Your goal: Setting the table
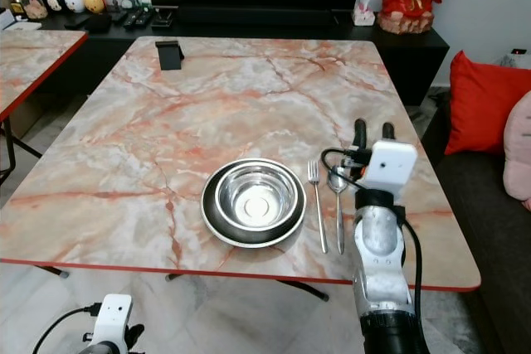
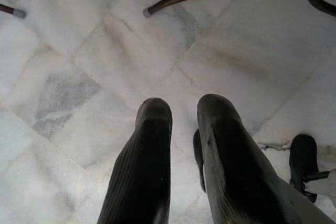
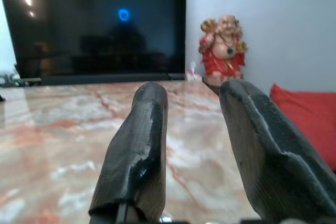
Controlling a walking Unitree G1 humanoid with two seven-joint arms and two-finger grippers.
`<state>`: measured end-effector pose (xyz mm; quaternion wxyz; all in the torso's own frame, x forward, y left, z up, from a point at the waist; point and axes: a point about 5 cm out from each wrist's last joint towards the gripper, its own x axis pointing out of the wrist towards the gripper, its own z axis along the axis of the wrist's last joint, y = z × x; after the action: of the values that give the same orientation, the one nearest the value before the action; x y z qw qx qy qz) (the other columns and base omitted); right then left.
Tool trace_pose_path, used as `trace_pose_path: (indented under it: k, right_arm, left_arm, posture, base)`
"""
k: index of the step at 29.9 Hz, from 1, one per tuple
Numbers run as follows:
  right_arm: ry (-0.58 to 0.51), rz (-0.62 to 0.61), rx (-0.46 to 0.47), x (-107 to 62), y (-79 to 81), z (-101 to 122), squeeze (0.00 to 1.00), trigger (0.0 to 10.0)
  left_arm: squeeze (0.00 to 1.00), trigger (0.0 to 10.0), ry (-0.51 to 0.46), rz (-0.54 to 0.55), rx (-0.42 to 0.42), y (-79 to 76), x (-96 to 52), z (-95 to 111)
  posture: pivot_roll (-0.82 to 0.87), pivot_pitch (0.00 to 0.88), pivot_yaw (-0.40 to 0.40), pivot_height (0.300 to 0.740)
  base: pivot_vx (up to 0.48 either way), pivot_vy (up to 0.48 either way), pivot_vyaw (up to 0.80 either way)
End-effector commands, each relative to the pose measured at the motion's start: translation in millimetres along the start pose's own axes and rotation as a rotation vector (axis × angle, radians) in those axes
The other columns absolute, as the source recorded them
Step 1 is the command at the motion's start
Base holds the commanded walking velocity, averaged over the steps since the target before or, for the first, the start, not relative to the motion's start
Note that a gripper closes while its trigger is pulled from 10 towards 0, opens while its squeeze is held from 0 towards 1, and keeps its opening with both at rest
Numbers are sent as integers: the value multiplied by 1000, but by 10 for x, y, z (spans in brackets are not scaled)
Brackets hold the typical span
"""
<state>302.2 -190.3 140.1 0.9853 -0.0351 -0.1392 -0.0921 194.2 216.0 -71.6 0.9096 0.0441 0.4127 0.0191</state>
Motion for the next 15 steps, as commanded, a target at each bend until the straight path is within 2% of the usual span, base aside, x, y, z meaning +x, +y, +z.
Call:
trace_pose_path:
  k: [1,6,15]
  right_arm:
    - [-33,8,-3,5,-10,89,0,10000]
    - [-51,10,7,32,28,120,0,10000]
    - [-90,20,15,94,84,214,0,10000]
  left_arm:
    - [0,10000,15,9,-17,8,-14,-56]
    - [0,10000,22,5,-23,0,-14,-65]
    - [0,10000,29,3,-25,1,-23,-98]
  posture:
    - [-15,0,6,740]
    - [-20,0,10,740]
    - [-14,0,6,740]
  base:
    - [0,0,0]
    - [0,0,0]
    - [0,304,0]
